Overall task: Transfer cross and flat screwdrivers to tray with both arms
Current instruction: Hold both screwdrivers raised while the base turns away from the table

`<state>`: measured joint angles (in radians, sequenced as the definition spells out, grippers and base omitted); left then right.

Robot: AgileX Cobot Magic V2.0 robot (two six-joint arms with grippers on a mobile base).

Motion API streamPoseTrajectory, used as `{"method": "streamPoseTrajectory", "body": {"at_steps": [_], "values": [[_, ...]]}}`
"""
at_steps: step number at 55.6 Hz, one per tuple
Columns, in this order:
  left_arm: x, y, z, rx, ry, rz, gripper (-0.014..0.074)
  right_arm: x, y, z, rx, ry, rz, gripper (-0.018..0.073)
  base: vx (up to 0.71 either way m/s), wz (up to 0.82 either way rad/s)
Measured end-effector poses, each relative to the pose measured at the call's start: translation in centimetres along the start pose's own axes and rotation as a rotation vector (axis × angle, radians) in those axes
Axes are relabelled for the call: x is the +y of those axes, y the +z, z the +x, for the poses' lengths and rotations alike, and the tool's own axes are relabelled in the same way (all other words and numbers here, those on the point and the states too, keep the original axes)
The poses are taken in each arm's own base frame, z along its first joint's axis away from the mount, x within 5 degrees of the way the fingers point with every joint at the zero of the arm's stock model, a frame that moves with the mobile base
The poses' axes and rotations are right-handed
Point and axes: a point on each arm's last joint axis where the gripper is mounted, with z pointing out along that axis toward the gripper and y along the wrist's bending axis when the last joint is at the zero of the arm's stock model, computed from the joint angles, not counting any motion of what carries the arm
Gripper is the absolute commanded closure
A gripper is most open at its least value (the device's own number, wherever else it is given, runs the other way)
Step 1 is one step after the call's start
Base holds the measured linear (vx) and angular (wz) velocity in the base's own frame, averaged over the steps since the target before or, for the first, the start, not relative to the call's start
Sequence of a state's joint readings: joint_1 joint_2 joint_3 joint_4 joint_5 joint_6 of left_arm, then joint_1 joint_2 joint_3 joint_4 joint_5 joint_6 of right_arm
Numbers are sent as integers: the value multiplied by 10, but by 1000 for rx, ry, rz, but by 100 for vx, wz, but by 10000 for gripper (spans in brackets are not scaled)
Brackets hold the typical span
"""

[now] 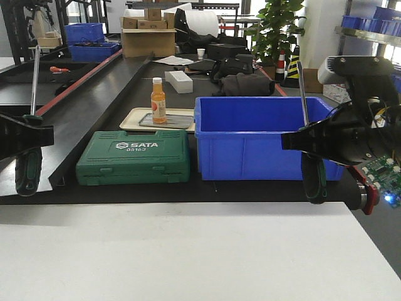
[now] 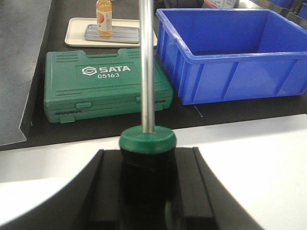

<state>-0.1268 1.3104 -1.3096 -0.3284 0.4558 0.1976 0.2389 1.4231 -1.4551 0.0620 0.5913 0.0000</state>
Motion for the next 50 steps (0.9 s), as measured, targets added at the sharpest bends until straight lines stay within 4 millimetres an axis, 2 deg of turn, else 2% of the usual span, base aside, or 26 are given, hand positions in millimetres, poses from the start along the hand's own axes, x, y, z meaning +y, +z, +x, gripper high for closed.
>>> {"method": "streamPoseTrajectory", "body": {"at_steps": [28,50], "values": [[0,0,0,2,0,0,596,0,0,0,-3,0,0,567,-2,1],[1,5,2,14,0,-2,596,0,0,0,-2,0,0,567,-17,11]]}}
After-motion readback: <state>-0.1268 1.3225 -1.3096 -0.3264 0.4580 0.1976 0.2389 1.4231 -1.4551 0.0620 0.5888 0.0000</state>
